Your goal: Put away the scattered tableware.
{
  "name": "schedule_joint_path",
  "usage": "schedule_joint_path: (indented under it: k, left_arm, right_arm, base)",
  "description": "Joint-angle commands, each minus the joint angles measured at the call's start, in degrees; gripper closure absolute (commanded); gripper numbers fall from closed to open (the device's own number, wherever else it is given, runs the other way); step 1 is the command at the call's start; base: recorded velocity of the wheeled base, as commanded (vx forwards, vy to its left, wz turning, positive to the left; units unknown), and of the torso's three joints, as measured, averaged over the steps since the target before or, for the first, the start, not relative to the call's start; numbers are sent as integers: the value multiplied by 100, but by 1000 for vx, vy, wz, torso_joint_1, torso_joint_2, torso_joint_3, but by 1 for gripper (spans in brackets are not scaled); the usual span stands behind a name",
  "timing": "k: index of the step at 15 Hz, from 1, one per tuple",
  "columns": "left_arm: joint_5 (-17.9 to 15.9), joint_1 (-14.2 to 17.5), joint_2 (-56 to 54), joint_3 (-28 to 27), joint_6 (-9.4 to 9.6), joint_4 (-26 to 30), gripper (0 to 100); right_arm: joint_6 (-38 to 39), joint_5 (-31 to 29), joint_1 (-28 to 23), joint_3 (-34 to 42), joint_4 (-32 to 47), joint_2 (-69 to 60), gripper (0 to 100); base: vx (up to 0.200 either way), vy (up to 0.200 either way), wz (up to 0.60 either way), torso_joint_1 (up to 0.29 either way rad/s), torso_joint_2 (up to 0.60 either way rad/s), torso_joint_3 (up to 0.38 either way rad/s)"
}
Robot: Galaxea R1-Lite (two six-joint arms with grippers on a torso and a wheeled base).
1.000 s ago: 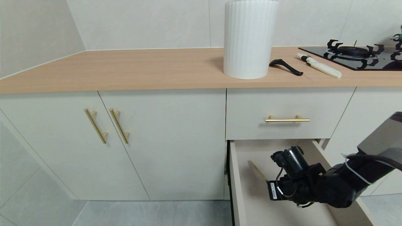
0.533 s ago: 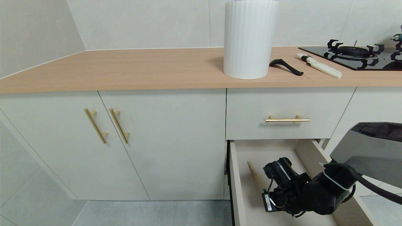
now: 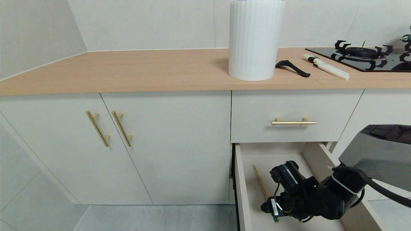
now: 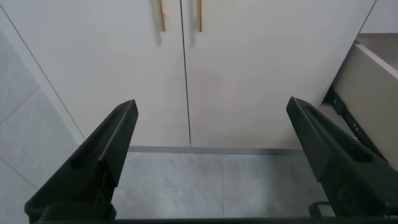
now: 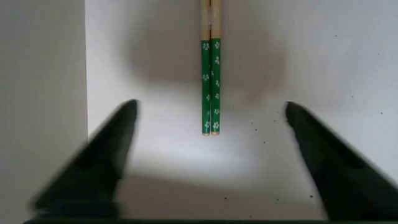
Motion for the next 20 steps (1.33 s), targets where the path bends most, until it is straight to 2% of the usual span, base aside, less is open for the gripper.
schedule_joint_path:
  k: [1,5,8,11,16,20]
  left_arm:
    - [2,2,7,2,-2,-1,0]
    - [2,2,7,2,-2,-1,0]
    - [2,2,7,2,-2,-1,0]
    - [2,2,7,2,-2,-1,0]
    - [2,2,7,2,-2,-1,0]
    - [2,2,7,2,-2,-1,0]
  right_arm:
    - [58,43,3,-16,128,-389,0]
    - [154,122,-5,-499,1860,-1681,0]
    - [163,474,-225,-904,2967,-2665,0]
    - [119,430,-489,-965,3046,-3210,0]
    - [-136,412,-515,-860,3046,-3359,0]
    - [-145,272,-515,-860,3046,-3351,0]
  base:
    - [0,0,0,0,0,0]
    - [0,0,0,0,0,0]
    - [0,0,0,0,0,0]
    - [0,0,0,0,0,0]
    - [0,0,0,3,-16,-7]
    - [0,0,0,74,-248,-267]
